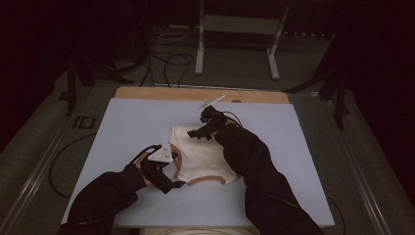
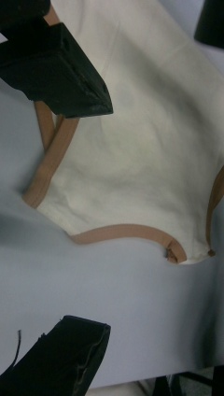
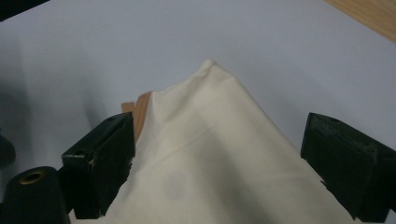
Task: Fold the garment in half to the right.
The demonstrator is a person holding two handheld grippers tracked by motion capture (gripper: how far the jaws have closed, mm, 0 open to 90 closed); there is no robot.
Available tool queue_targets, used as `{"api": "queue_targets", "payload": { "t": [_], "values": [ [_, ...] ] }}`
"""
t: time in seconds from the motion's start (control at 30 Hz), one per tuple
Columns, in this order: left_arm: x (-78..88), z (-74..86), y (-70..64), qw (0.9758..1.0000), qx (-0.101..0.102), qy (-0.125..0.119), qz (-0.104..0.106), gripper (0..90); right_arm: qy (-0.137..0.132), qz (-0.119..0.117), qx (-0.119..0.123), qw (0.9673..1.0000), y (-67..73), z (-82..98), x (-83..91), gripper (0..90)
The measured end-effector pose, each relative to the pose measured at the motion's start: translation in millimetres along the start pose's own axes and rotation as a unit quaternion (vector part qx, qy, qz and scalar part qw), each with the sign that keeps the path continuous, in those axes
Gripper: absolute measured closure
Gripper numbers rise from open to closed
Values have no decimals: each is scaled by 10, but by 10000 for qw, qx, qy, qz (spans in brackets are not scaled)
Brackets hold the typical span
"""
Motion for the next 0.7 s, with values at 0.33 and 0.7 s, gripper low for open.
{"api": "queue_targets", "payload": {
  "t": [0.33, 0.7],
  "values": [
    [-89, 67, 2, 9996, -126, 235, 107, 2, 45, -117, 23, 9999, 76, -93, -166, 101],
    [-247, 204, 68, 9972, -236, 708, -43, 51, 154, -244, 107, 9995, 184, -116, -345, 102]
  ]
}}
Point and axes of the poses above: each handheld gripper's, and its own axes: x roughly backward along the jaws, z roughly out of its underside, y roughly to its left, the point moved 3 cm from there along -x, roughly forward along the jaws, and after that the axes turned 12 degrees about z, right-handed, at the moved point
